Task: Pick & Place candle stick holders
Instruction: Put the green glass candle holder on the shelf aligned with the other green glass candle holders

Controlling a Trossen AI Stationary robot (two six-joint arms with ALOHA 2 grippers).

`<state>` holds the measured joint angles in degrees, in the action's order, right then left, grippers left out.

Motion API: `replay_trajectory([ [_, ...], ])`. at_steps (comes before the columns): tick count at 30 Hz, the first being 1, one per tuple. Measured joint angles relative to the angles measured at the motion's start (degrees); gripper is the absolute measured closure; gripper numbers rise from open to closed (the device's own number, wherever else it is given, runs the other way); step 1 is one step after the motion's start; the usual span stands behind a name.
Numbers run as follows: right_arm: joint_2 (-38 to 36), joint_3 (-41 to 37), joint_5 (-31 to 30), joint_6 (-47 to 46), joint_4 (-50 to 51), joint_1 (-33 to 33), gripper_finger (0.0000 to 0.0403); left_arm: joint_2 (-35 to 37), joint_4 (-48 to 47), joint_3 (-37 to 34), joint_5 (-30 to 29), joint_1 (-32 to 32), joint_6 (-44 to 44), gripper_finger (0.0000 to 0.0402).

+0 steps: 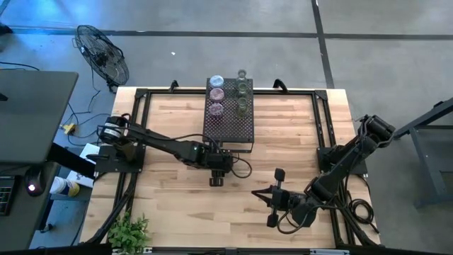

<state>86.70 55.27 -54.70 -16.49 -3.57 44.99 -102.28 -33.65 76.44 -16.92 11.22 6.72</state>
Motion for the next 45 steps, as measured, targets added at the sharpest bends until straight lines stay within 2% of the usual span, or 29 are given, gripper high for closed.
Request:
replay_trajectory([
  [5,0.0,0.0,0.0,0.0,0.4,0.0,0.0403,0.0,0.1,0.0,-0.2,0.0,-0.6,0.0171],
  [10,0.0,0.0,0.1,-0.1,0.7,0.0,0.0403,2.3,-0.4,0.0,0.5,0.0,-3.6,0.0167],
  [13,0.0,0.0,0.0,-0.5,2.0,0.0,0.0403,5.1,-2.8,0.0,0.4,0.8,-4.2,0.0183],
  [16,0.1,-0.6,1.1,-4.0,4.9,-0.7,0.0403,9.7,-2.0,-1.8,1.0,2.2,-5.3,0.0226],
  [19,0.7,-5.6,5.0,-6.9,0.0,-2.9,0.0403,15.7,4.8,-7.6,5.0,3.6,-5.4,0.0285],
  [24,4.7,-17.1,11.3,-7.6,-23.7,-7.9,0.0403,26.7,20.5,-23.8,6.6,6.1,-5.0,0.0384],
  [26,7.3,-19.5,13.5,-8.1,-31.9,-10.3,0.0403,31.0,29.1,-31.3,6.5,7.2,-4.9,0.0394],
  [28,10.8,-20.1,15.1,-8.5,-36.4,-13.0,0.0403,35.0,37.8,-38.6,5.9,8.0,-4.3,0.0385],
  [31,15.5,-17.9,17.5,-8.4,-37.3,-16.1,0.0399,40.0,49.0,-47.5,3.5,8.5,-2.7,0.0377],
  [34,19.2,-15.1,20.9,-7.2,-36.8,-17.9,0.0369,43.6,54.9,-54.0,0.7,8.3,-1.5,0.0380],
  [37,20.7,-12.2,20.7,-9.0,-34.1,-19.6,0.0313,46.0,57.4,-58.5,-2.9,8.3,-0.5,0.0386],
  [41,22.1,-9.9,17.3,-11.8,-29.1,-21.5,0.0220,46.7,58.9,-61.0,-4.4,8.3,-0.5,0.0390],
  [45,23.9,-7.2,18.2,-11.6,-29.6,-24.1,0.0144,46.6,59.1,-61.5,-4.3,8.3,-0.5,0.0390],
])
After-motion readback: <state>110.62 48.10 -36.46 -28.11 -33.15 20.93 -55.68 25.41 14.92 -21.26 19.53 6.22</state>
